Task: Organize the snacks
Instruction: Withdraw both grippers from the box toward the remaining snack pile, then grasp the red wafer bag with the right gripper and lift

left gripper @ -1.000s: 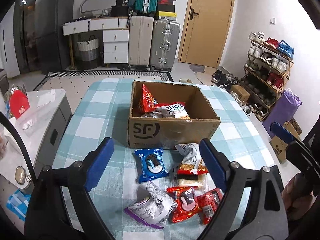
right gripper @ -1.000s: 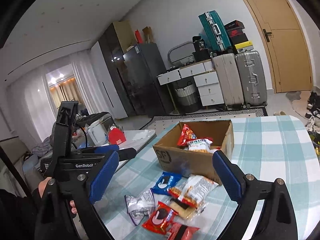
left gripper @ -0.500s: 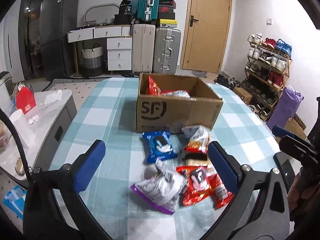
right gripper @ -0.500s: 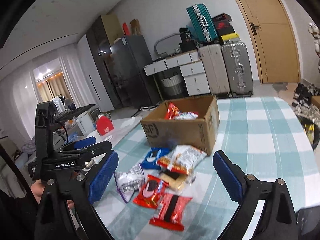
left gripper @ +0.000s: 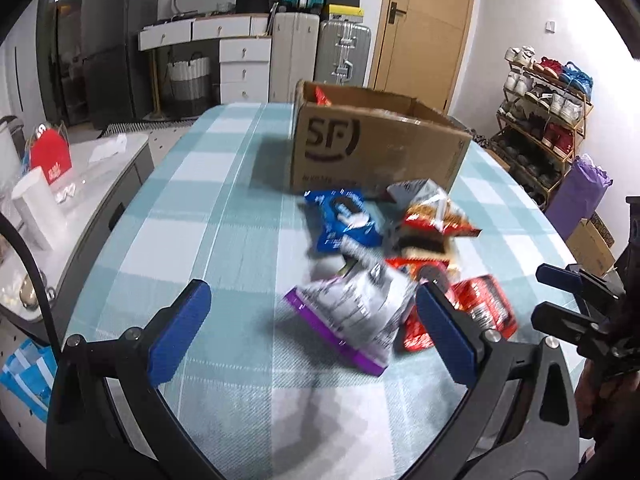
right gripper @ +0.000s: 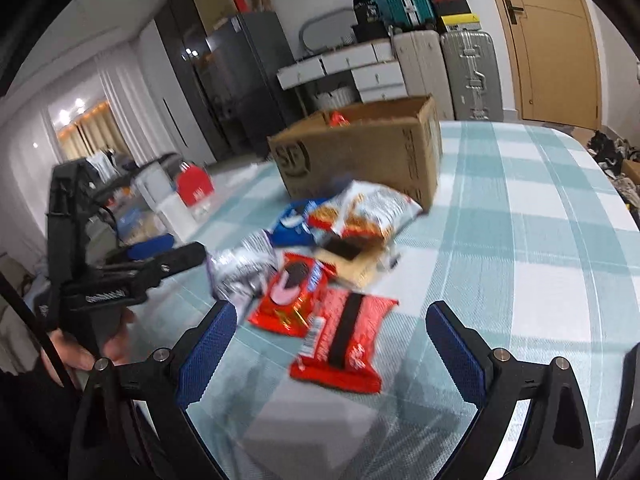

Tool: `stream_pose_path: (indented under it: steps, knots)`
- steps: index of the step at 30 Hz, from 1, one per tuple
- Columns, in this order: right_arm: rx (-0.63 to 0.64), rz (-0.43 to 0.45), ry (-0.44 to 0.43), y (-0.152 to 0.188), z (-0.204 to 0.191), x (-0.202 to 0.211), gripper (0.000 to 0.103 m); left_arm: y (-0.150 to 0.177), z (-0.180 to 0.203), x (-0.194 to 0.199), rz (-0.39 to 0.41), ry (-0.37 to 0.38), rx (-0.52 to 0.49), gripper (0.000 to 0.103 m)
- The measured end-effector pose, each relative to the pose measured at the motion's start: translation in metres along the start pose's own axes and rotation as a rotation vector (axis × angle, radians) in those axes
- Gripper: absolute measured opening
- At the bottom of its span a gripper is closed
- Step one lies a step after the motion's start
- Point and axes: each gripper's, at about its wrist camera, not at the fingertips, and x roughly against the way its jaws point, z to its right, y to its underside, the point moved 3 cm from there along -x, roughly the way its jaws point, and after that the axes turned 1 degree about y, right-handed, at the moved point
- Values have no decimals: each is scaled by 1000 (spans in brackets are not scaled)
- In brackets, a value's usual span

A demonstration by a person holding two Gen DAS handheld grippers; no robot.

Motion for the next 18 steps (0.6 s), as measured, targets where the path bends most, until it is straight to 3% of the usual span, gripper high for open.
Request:
stream_pose_path:
  steps: [8,18]
  knots:
    - [6,-93,36,9,-1,-25,97,18,-15,-18,-48,-9,45,102]
    - [16,-146,46,10,-2,-41,96,25,-14,-32,-69,7,42,102]
